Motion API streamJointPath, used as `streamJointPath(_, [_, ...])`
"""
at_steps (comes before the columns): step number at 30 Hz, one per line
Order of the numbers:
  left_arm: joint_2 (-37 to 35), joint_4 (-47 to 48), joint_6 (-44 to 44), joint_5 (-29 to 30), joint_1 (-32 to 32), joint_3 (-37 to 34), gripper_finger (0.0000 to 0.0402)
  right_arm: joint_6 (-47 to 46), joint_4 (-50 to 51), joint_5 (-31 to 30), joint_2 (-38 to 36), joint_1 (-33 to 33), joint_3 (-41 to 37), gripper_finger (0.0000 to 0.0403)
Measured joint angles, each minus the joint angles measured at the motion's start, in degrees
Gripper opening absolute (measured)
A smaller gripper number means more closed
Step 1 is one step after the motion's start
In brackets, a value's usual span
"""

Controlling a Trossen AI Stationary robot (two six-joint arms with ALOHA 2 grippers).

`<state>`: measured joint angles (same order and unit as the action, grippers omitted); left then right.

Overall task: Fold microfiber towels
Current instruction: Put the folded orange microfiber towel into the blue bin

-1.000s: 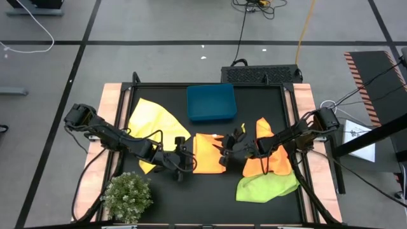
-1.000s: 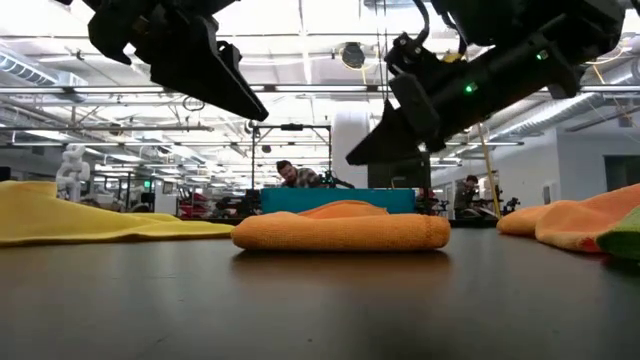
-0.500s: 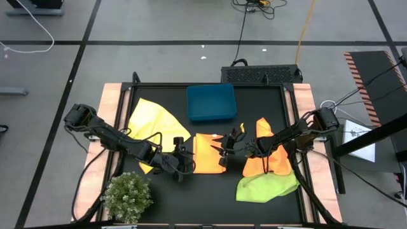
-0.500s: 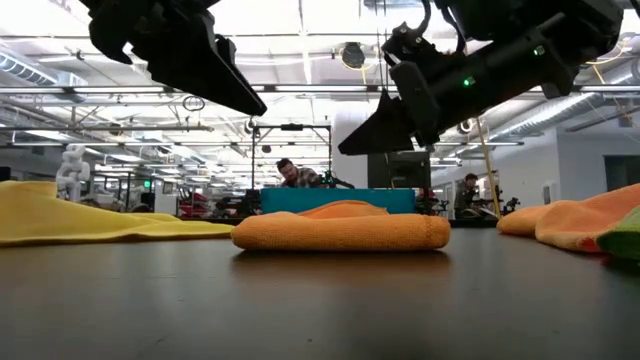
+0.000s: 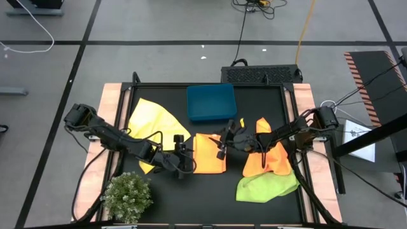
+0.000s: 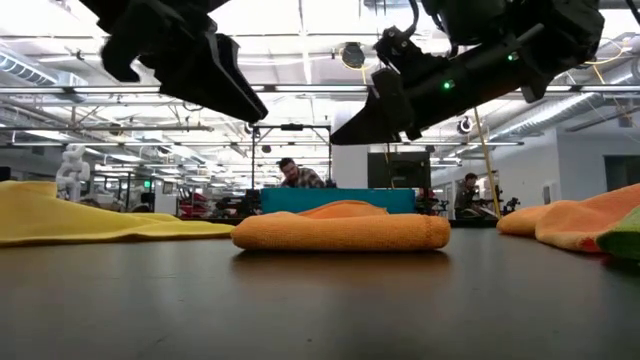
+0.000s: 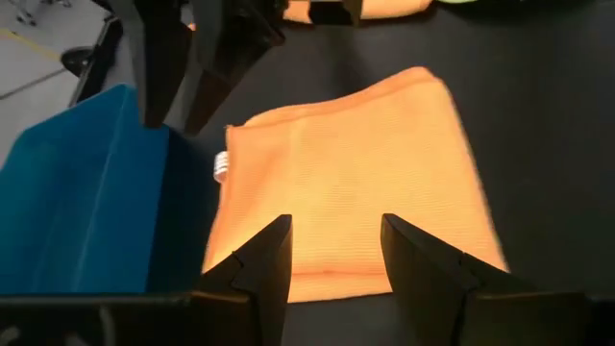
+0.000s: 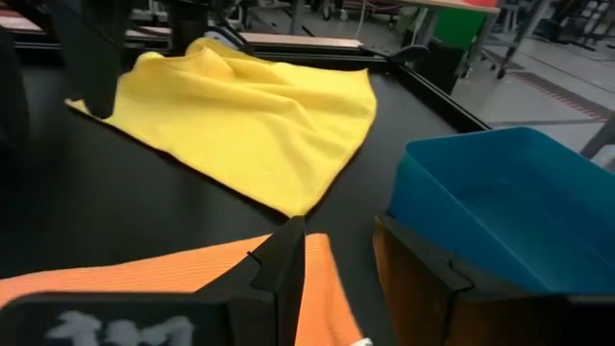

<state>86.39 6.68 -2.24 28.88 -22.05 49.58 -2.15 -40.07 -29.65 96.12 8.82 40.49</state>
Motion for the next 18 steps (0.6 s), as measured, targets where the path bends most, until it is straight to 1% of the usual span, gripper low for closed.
streamJointPath(5, [0.0,0.05,-3.05,0.11,2.87,0.0,0.0163,-0.13,-0.44,2.67,0.0,-0.72,0.0,0.0116])
streamJointPath(12, [0.0,1.6,-3.5,-0.17,6.94,0.0,0.0163,1.18,-1.06,2.77,0.0,-2.33,0.01,0.0116])
streamJointPath(18, [0.0,1.9,-5.2,-0.36,9.63,0.0,0.0163,-1.12,2.19,2.77,0.0,-3.59,0.0,0.0116])
